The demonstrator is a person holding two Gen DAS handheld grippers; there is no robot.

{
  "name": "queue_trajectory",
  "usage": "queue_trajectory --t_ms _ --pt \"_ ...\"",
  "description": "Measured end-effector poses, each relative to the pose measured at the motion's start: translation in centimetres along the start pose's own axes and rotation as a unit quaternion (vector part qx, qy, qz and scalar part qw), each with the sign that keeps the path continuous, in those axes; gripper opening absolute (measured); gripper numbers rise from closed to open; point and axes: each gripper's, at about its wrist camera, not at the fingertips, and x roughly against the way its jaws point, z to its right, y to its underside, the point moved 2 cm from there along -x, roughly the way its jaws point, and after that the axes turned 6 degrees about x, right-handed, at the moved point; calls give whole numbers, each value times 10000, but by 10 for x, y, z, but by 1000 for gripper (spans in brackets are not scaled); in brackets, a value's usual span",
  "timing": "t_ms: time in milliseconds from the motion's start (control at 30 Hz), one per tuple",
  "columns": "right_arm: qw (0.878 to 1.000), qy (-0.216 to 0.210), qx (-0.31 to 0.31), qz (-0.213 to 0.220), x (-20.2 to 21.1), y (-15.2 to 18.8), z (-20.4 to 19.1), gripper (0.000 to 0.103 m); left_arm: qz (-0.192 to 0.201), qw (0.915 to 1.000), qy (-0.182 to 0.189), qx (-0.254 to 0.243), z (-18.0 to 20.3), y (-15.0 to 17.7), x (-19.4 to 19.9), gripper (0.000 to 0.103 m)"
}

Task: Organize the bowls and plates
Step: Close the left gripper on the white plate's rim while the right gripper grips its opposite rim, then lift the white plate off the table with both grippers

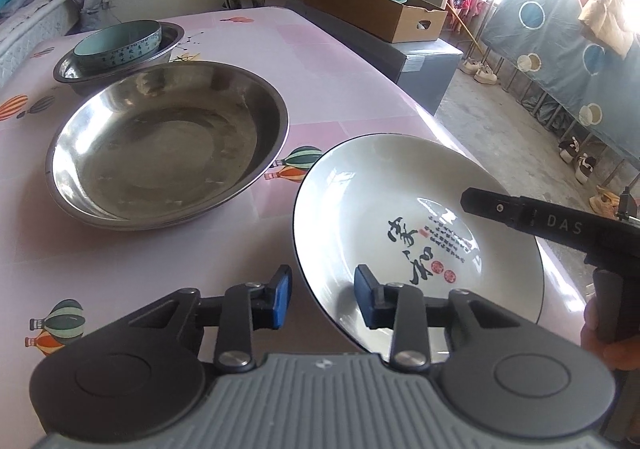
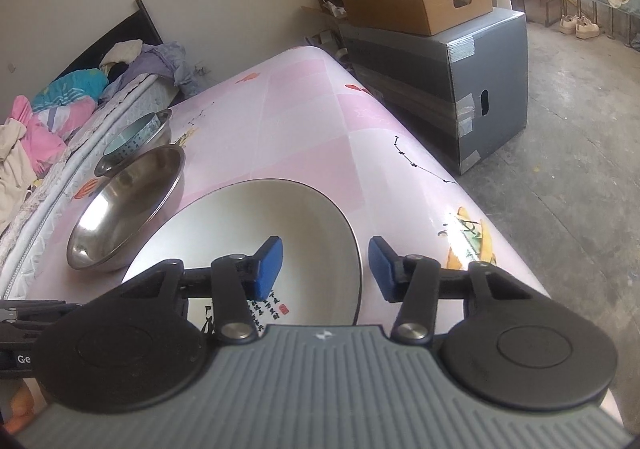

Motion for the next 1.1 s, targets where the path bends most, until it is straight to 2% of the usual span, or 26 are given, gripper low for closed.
queue_trajectory --t_ms 100,267,733,1100 --pt "10000 -17 22 -23 -1 0 0 37 -4 10000 8 -23 2 -1 -1 28" --pt "10000 -16 47 -39 0 1 2 33 7 10000 -2 -2 4 -1 0 28" --pt "9995 -132 111 -260 5 3 -5 34 -28 10000 -70 -21 -7 3 5 28" --pt "9984 -199 283 -437 15 15 -28 35 -89 9999 -102 80 -25 13 21 30"
